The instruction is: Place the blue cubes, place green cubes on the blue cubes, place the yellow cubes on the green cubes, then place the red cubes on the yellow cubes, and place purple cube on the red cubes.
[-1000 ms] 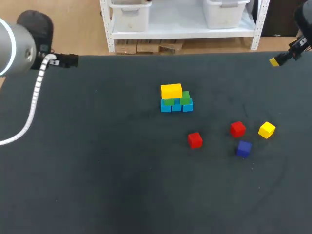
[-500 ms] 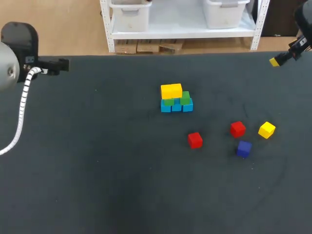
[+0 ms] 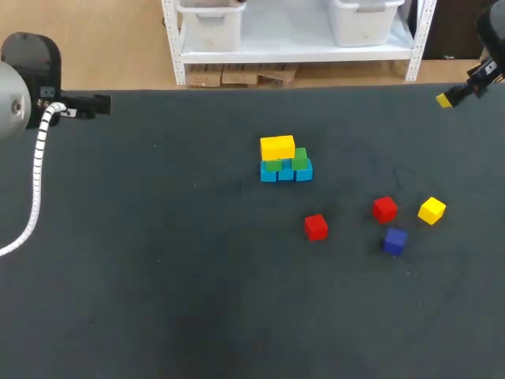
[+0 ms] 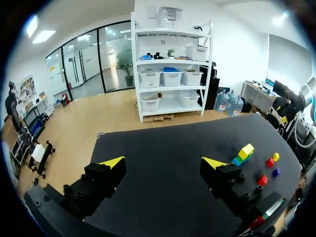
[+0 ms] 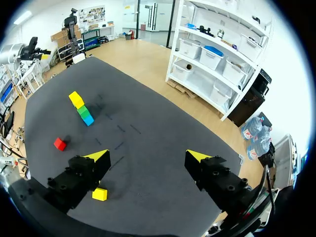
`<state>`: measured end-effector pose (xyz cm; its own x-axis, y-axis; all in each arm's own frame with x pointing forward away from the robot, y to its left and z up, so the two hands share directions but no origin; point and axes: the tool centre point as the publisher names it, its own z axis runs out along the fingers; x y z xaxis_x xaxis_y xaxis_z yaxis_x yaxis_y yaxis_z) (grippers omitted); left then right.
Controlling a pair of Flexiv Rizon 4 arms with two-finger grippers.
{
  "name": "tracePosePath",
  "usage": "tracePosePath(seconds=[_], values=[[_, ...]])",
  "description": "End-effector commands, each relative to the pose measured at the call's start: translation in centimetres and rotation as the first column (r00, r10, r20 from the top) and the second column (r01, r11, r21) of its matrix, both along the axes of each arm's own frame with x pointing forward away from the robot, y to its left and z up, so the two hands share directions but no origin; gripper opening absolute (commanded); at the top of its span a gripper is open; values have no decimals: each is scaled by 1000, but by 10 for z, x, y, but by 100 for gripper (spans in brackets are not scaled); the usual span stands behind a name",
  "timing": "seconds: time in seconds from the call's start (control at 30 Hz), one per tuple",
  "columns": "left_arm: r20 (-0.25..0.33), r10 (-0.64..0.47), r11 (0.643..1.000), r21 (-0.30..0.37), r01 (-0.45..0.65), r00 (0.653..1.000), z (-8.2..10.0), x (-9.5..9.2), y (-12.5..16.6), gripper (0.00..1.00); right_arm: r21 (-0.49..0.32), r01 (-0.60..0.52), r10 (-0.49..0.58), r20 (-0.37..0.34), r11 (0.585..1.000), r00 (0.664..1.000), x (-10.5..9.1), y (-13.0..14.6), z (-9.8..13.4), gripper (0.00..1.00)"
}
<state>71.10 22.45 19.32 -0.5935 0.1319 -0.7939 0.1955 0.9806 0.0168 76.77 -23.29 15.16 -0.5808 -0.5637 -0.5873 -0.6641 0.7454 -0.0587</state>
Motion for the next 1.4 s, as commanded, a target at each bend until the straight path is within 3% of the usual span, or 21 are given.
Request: tracePosePath(seconds=[0.03, 1.27, 1.4], values=[[4, 1, 1000, -8, -1, 1000, 0, 0, 2, 100, 2, -3, 3, -2, 1000, 1000, 1, 0, 0, 100], [7, 4, 1000, -15, -4, 1000, -1, -1, 4, 100, 2, -3, 3, -2, 1000, 1000, 1, 0, 0, 100], [7, 4, 1000, -15, -4, 1000, -1, -1, 4, 100, -82, -21, 18, -43, 996, 999, 4, 15, -15, 100]])
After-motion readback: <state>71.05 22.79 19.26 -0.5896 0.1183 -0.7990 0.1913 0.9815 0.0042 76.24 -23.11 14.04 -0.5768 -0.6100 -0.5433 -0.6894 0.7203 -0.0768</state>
